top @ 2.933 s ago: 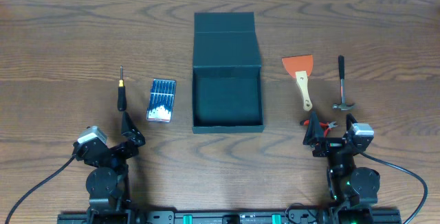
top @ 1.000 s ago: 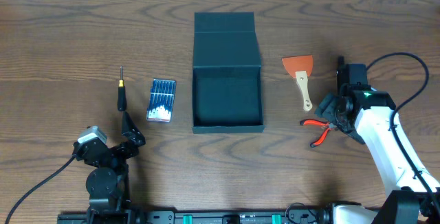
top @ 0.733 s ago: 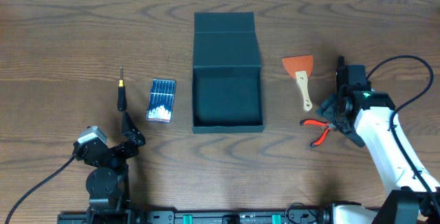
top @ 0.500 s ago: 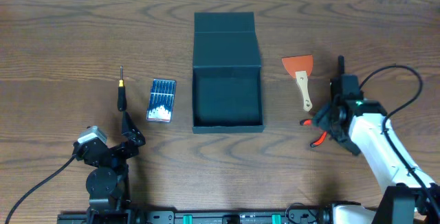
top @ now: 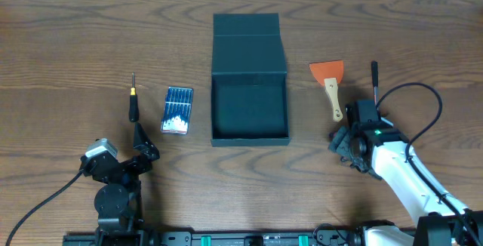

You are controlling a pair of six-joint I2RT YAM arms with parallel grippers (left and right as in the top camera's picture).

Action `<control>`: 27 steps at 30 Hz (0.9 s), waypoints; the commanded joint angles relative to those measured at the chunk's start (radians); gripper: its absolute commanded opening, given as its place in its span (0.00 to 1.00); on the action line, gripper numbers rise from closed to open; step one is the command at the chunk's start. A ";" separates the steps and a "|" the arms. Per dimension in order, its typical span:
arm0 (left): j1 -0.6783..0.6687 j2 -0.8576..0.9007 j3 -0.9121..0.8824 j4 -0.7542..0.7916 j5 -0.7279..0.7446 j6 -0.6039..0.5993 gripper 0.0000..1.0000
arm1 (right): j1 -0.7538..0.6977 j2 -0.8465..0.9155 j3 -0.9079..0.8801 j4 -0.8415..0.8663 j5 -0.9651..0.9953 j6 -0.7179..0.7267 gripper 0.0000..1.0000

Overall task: Pack container
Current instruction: 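Move the right gripper down over the red-black wire cutters, then close the right gripper on the wire cutters' handles and lift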

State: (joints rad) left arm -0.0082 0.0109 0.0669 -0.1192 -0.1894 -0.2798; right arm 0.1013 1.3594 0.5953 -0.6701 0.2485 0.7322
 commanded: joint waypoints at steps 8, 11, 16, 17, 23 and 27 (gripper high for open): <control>0.002 -0.007 -0.030 -0.006 -0.002 0.018 0.98 | -0.097 -0.006 -0.047 0.126 -0.017 0.005 0.98; 0.002 -0.007 -0.030 -0.006 -0.002 0.018 0.98 | -0.124 -0.003 -0.047 0.161 -0.061 0.003 0.92; 0.002 -0.007 -0.030 -0.006 -0.002 0.018 0.98 | -0.143 0.021 -0.047 0.188 -0.078 0.003 0.86; 0.002 -0.007 -0.030 -0.006 -0.002 0.018 0.99 | -0.143 0.027 -0.047 0.192 -0.078 0.003 0.85; 0.002 -0.007 -0.031 -0.006 -0.002 0.018 0.99 | -0.143 0.085 -0.047 0.216 -0.085 0.016 0.84; 0.002 -0.007 -0.030 -0.006 -0.002 0.018 0.99 | -0.143 0.139 -0.047 0.233 -0.093 0.015 0.80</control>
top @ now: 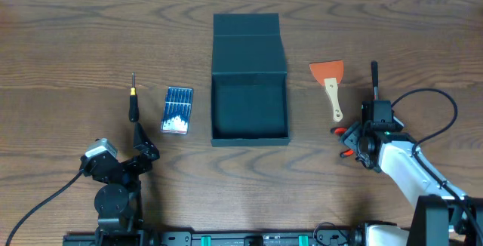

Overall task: Pack container
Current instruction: 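Close the right gripper on the wire cutters' handles and lift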

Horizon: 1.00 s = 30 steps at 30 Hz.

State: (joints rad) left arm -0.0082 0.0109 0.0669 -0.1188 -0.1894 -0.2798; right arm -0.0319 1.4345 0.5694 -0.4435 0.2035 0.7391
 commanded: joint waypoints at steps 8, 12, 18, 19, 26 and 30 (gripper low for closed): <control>0.002 -0.007 -0.031 -0.006 -0.002 0.018 0.98 | -0.010 0.116 -0.021 0.042 -0.074 0.008 0.58; 0.002 -0.007 -0.031 -0.006 -0.002 0.018 0.99 | -0.010 0.116 -0.019 0.046 -0.082 0.007 0.43; 0.002 -0.007 -0.031 -0.006 -0.002 0.018 0.98 | -0.010 0.116 -0.019 0.045 -0.090 0.004 0.25; 0.002 -0.007 -0.031 -0.006 -0.002 0.018 0.99 | -0.010 0.116 -0.019 0.045 -0.092 0.004 0.24; 0.002 -0.007 -0.031 -0.006 -0.002 0.018 0.99 | -0.010 0.116 -0.019 0.045 -0.108 0.004 0.18; 0.002 -0.007 -0.030 -0.006 -0.002 0.018 0.98 | -0.010 0.116 -0.019 0.043 -0.120 0.004 0.49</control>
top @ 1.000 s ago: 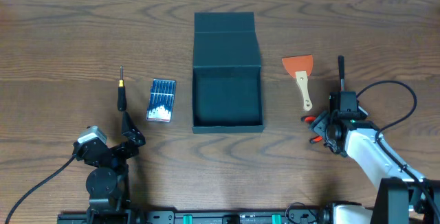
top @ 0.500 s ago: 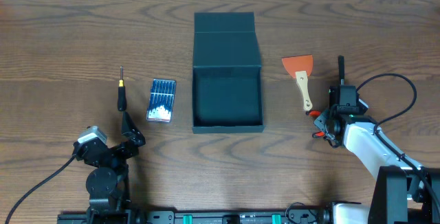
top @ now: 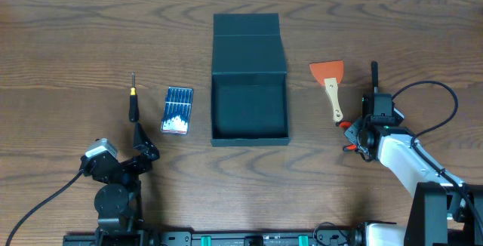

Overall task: Pack container
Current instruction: 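Close the right gripper on the wire cutters' handles and lift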

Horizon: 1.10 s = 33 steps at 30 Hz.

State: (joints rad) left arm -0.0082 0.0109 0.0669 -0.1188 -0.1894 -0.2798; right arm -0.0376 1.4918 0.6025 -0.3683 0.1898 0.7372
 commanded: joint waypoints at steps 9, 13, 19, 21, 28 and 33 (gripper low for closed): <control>0.002 -0.007 -0.031 -0.006 -0.002 0.018 0.99 | -0.004 0.059 -0.053 -0.044 -0.139 0.044 0.38; 0.002 -0.007 -0.031 -0.006 -0.002 0.018 0.99 | -0.004 0.059 -0.053 -0.047 -0.143 0.045 0.13; 0.002 -0.007 -0.031 -0.006 -0.002 0.018 0.99 | -0.004 0.059 -0.052 -0.046 -0.154 0.046 0.01; 0.002 -0.007 -0.030 -0.006 -0.002 0.018 0.98 | -0.004 0.058 -0.045 -0.047 -0.159 0.021 0.01; 0.002 -0.007 -0.030 -0.006 -0.002 0.018 0.98 | -0.004 0.037 0.076 -0.138 -0.160 -0.047 0.01; 0.002 -0.007 -0.031 -0.006 -0.002 0.018 0.99 | 0.000 0.021 0.189 -0.221 -0.143 -0.074 0.01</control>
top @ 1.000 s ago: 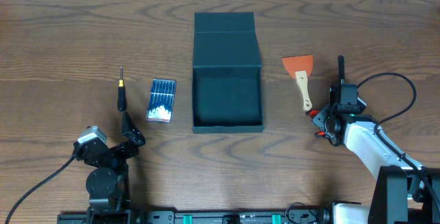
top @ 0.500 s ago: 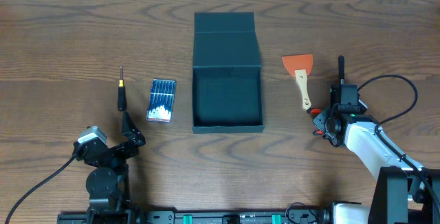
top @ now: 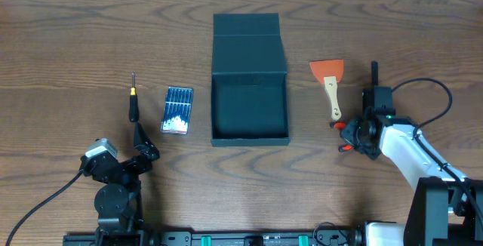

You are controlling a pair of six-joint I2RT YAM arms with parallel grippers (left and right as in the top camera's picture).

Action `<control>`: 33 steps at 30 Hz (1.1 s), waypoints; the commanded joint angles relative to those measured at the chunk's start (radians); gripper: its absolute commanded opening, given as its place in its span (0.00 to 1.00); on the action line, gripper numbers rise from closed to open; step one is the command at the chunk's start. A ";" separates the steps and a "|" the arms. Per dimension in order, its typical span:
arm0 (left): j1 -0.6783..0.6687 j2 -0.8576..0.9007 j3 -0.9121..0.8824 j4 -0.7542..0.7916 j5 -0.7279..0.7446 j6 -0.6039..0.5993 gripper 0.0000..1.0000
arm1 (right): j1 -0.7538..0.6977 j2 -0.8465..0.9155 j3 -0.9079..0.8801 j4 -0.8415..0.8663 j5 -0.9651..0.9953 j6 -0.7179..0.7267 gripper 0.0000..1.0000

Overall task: Pack container
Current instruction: 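Close the right gripper on the wire cutters' handles and lift, then carry the wire cutters into the green box and release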

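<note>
A dark teal box [top: 249,131] stands open in the middle of the table, its lid [top: 249,42] folded back behind it and its inside empty. Right of it lies an orange scraper [top: 327,72] with a wooden handle. My right gripper [top: 342,136] is open, its red-tipped fingers [top: 340,124] just below the end of that handle and holding nothing. A blue pack of white-tipped sticks [top: 177,110] and a small screwdriver [top: 133,104] lie to the left of the box. Down at the near left, my left gripper [top: 140,136] rests shut and empty.
A black pen-like tool [top: 373,73] lies right of the scraper, just behind my right wrist. The right arm's cable [top: 434,87] loops over the table at the right. The table's far edge runs along the top.
My right gripper has shifted slightly left and now sits closer to the end of the scraper's handle. The objects and the left arm are unchanged.
My right gripper first sat lower at the near right, well below the scraper. It then stood further back with its red fingertips showing, then beside the handle's end, and now just below it. No object has moved; the left arm stayed still.
</note>
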State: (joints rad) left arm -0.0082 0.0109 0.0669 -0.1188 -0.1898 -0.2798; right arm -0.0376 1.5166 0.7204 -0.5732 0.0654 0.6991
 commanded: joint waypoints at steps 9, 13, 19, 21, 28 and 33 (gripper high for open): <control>0.002 -0.007 -0.030 -0.007 -0.002 0.018 0.99 | 0.010 -0.049 0.254 -0.143 0.016 -0.119 0.01; 0.002 -0.007 -0.030 -0.006 -0.002 0.018 0.99 | 0.060 -0.055 0.346 -0.190 0.016 -0.160 0.01; 0.002 -0.007 -0.030 -0.006 -0.002 0.018 0.99 | 0.212 -0.055 0.487 -0.233 0.029 -0.198 0.01; 0.002 -0.007 -0.031 -0.006 -0.002 0.018 0.99 | 0.270 -0.055 0.531 -0.243 0.041 -0.200 0.01; 0.002 -0.007 -0.030 -0.006 -0.002 0.018 0.99 | 0.477 -0.054 0.637 -0.249 0.053 -0.200 0.01; 0.002 -0.007 -0.031 -0.006 -0.002 0.018 0.99 | 0.592 -0.034 0.637 -0.245 0.064 -0.199 0.01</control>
State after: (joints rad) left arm -0.0082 0.0109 0.0669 -0.1188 -0.1898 -0.2798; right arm 0.5087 1.4845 1.3399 -0.8196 0.1059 0.5144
